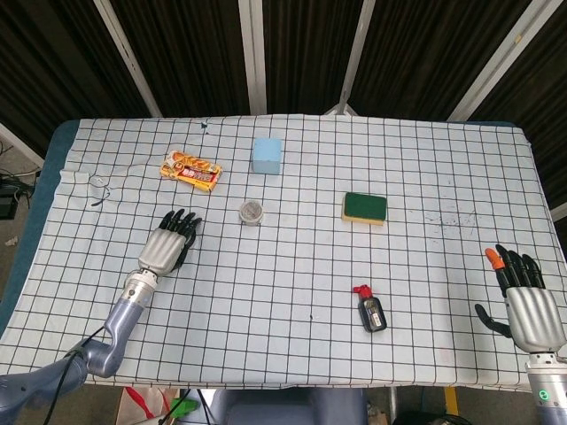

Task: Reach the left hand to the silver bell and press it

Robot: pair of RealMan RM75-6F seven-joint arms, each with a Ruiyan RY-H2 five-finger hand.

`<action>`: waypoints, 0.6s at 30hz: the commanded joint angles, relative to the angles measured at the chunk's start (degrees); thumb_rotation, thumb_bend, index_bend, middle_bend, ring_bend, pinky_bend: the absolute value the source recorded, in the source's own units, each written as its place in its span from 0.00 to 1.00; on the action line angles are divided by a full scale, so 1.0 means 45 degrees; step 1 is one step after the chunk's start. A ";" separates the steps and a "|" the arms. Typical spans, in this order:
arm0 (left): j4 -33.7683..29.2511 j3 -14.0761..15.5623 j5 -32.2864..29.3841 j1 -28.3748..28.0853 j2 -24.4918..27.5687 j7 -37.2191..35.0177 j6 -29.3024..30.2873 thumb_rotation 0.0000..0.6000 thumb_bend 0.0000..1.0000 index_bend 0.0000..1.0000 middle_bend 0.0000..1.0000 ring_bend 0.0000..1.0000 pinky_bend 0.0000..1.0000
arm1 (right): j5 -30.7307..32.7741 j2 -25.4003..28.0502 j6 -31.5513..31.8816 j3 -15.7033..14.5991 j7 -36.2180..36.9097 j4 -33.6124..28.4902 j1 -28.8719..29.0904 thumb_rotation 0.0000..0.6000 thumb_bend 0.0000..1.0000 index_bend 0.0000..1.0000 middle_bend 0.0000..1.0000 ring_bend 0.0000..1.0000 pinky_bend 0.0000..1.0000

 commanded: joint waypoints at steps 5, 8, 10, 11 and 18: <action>0.0011 0.0031 0.0044 -0.0071 -0.0041 0.0073 0.0090 1.00 0.84 0.06 0.03 0.00 0.02 | -0.0035 0.0001 0.0028 -0.0007 0.0018 -0.0010 -0.0009 1.00 0.30 0.06 0.00 0.01 0.00; -0.0550 -0.0103 0.0317 -0.0067 0.0268 0.0048 0.0828 1.00 0.84 0.06 0.03 0.00 0.02 | -0.0050 0.0020 0.0089 0.0001 0.0027 -0.0024 -0.0035 1.00 0.30 0.06 0.00 0.01 0.00; -0.1151 -0.0226 0.0566 0.0029 0.0584 0.0062 0.1611 1.00 0.84 0.06 0.03 0.00 0.02 | -0.0046 0.0023 0.0095 0.0003 0.0038 -0.0022 -0.0040 1.00 0.30 0.06 0.00 0.01 0.00; -0.1534 -0.0277 0.0682 0.0104 0.0792 0.0106 0.1995 1.00 0.84 0.06 0.03 0.00 0.02 | -0.0037 0.0022 0.0086 0.0004 0.0037 -0.0021 -0.0039 1.00 0.30 0.06 0.00 0.01 0.00; -0.5966 -0.0345 0.0682 0.1337 0.3485 0.2189 0.4015 1.00 0.84 0.06 0.03 0.00 0.02 | -0.0090 0.0033 0.0102 -0.0014 0.0042 -0.0063 -0.0044 1.00 0.30 0.06 0.00 0.01 0.00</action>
